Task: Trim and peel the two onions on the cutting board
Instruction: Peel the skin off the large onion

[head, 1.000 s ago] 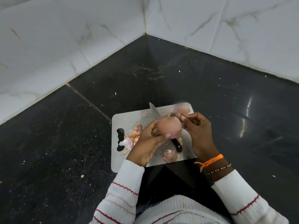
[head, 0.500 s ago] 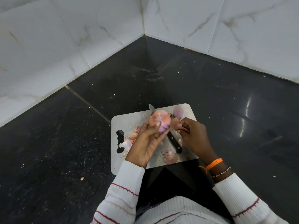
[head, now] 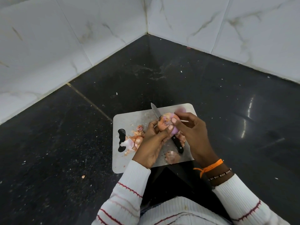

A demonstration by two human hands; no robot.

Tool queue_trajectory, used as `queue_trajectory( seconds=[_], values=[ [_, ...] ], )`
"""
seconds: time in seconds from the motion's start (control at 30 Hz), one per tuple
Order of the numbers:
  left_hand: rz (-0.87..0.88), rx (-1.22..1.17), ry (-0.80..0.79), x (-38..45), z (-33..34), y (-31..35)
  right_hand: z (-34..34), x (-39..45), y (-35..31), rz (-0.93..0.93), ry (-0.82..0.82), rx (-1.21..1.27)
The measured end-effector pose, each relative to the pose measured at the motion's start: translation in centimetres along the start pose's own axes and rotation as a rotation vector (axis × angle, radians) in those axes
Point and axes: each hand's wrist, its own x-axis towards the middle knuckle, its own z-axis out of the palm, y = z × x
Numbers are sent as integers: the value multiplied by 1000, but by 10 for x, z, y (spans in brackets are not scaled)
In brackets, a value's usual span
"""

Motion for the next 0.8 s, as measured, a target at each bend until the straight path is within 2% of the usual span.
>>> queue_trajectory(
  seconds=[0.3, 0.5, 0.63, 0.8],
  values=[
    [14, 70, -5, 0, 4, -6, -1, 5, 1, -15, 110, 39],
    [36, 74, 66, 3, 5, -9, -10, 7, 3, -96, 105, -94],
    [72, 56, 78, 6, 1, -8, -9, 4, -2, -168, 29, -169],
    [113, 183, 88, 9, -5, -9, -11, 4, -1, -219, 26, -221]
  ],
)
